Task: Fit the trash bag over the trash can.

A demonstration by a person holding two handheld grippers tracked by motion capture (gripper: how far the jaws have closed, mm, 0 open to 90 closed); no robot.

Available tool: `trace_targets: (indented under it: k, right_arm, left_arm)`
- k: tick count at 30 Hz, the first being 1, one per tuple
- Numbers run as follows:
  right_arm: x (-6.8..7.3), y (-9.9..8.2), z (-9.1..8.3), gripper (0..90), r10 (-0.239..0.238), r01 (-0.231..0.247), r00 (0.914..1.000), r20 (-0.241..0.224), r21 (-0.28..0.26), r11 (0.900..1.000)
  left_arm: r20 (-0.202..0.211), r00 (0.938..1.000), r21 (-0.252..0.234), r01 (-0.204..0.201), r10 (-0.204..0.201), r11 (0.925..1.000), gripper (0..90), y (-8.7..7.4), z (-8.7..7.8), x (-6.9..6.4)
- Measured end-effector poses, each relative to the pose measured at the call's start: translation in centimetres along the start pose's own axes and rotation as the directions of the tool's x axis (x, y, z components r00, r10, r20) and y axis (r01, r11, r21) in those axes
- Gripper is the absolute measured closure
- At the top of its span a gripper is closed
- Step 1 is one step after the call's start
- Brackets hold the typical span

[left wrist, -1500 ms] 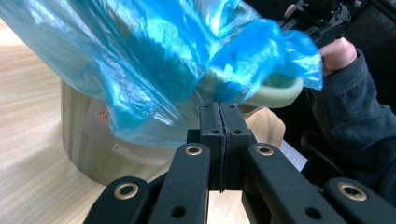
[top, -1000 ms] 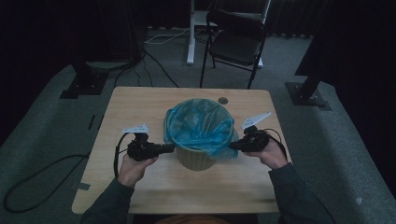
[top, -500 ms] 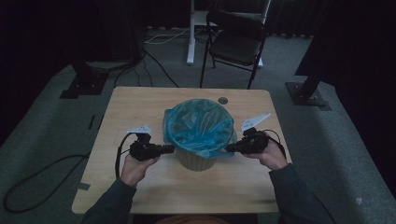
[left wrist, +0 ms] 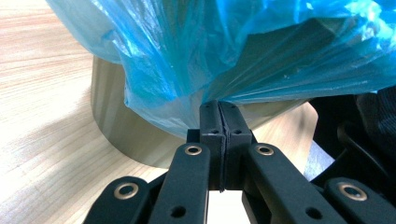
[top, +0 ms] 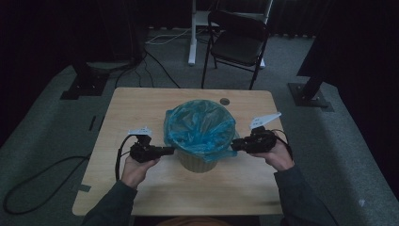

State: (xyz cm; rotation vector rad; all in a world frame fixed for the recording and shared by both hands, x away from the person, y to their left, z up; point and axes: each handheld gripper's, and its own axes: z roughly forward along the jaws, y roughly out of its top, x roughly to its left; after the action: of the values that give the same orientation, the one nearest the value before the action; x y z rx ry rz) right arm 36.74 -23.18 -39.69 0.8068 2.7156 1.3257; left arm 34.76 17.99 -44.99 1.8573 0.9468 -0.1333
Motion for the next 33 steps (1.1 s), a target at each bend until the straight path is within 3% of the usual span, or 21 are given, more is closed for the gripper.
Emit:
trace_targets:
  k: [2, 5, 10, 13, 14, 15, 16, 17, 21, 27, 33]
  right_arm:
    - [0.4, 0.4, -0.9, 60.7, -0.018, 0.017, 0.9997, -0.016, -0.05, 0.9986]
    - [0.8, 0.6, -1.2, 55.0, -0.028, 0.025, 0.9988, -0.04, -0.065, 0.9975]
    - [1.5, 1.0, -0.1, 52.1, -0.042, 0.039, 0.9969, -0.066, -0.037, 0.9985]
    - [1.6, 1.1, 0.1, 52.5, -0.047, 0.045, 0.9971, -0.059, -0.038, 0.9983]
    - [1.7, 1.2, 0.3, 73.4, -0.056, 0.054, 0.9967, -0.059, -0.033, 0.998]
    - [1.7, 1.2, 0.4, 79.3, -0.062, 0.06, 0.9965, -0.056, -0.03, 0.9977]
    - [1.7, 1.2, 0.4, 79.3, -0.062, 0.06, 0.9965, -0.056, -0.03, 0.9977]
    - [1.7, 1.3, 0.4, 88.4, -0.057, 0.056, 0.9974, -0.044, -0.027, 0.9981]
    - [1.3, 1.1, 0.3, 90.0, -0.044, 0.044, 0.9983, -0.038, -0.025, 0.9987]
    - [0.2, 0.0, 0.1, 90.0, 0.006, -0.006, 0.9997, 0.023, 0.017, 0.9998]
    - [-0.4, -0.5, 0.4, 90.0, 0.035, -0.036, 0.9992, 0.021, 0.047, 0.9983]
  left_arm:
    - [-0.006, 1.0, -0.001, -0.006, 0.006, 1.0, 89.3, 0.0, 0.0, -0.1]
    - [0.004, 0.9999, -0.01, -0.011, 0.011, 0.9999, 89.1, 0.1, 0.0, -0.2]
    - [0.025, 0.9992, -0.015, -0.029, 0.03, 0.9995, 88.4, 0.3, 0.0, -0.8]
    - [0.028, 0.9988, -0.018, -0.04, 0.04, 0.999, 88.2, 0.4, 0.0, -1.0]
    - [0.03, 0.998, -0.021, -0.054, 0.055, 0.9983, 88.3, 0.5, -0.1, -1.4]
    - [0.03, 0.9979, -0.022, -0.057, 0.058, 0.9981, 88.3, 0.5, -0.1, -1.4]
    - [0.03, 0.9979, -0.022, -0.057, 0.058, 0.9981, 88.3, 0.5, -0.1, -1.4]
    - [0.028, 0.9979, -0.02, -0.057, 0.058, 0.9982, 88.4, 0.5, -0.1, -1.4]
    - [0.011, 0.9983, -0.011, -0.057, 0.057, 0.9983, 88.9, 0.4, 0.0, -1.2]
    - [0.004, 0.999, 0.005, -0.045, 0.045, 0.999, 89.3, 0.0, 0.2, -0.6]
    - [-0.001, 0.9992, 0.01, -0.04, 0.04, 0.9991, 89.3, -0.1, 0.3, -0.6]
